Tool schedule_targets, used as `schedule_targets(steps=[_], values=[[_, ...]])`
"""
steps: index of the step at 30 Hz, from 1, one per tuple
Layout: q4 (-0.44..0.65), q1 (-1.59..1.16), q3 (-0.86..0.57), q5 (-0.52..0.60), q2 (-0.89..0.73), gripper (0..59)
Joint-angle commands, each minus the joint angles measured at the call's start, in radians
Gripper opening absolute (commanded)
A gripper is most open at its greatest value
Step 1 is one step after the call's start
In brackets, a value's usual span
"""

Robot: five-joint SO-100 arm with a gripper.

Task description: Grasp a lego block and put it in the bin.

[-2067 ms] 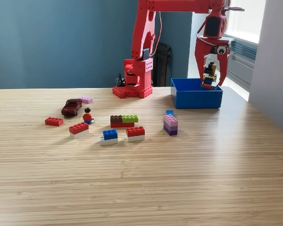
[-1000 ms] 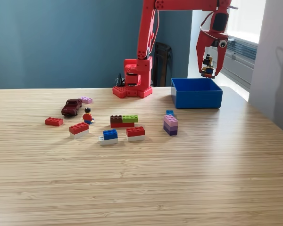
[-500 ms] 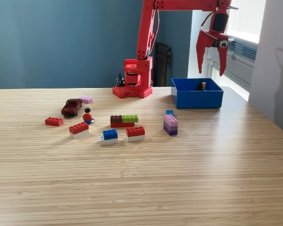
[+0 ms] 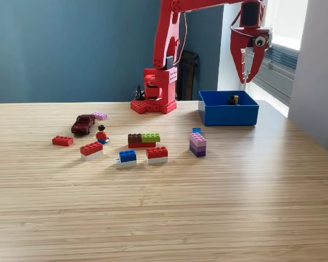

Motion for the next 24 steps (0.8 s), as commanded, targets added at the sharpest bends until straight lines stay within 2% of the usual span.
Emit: schedule_targets(steps=[1, 12, 24], values=[[-0.012, 0.215, -0.075, -0.012, 0.086, 0.1], [-0.026, 0.482, -0.029, -0.061, 0.084, 0.1], [-0.087, 0.528, 0.034, -0.084, 0.084, 0.1]])
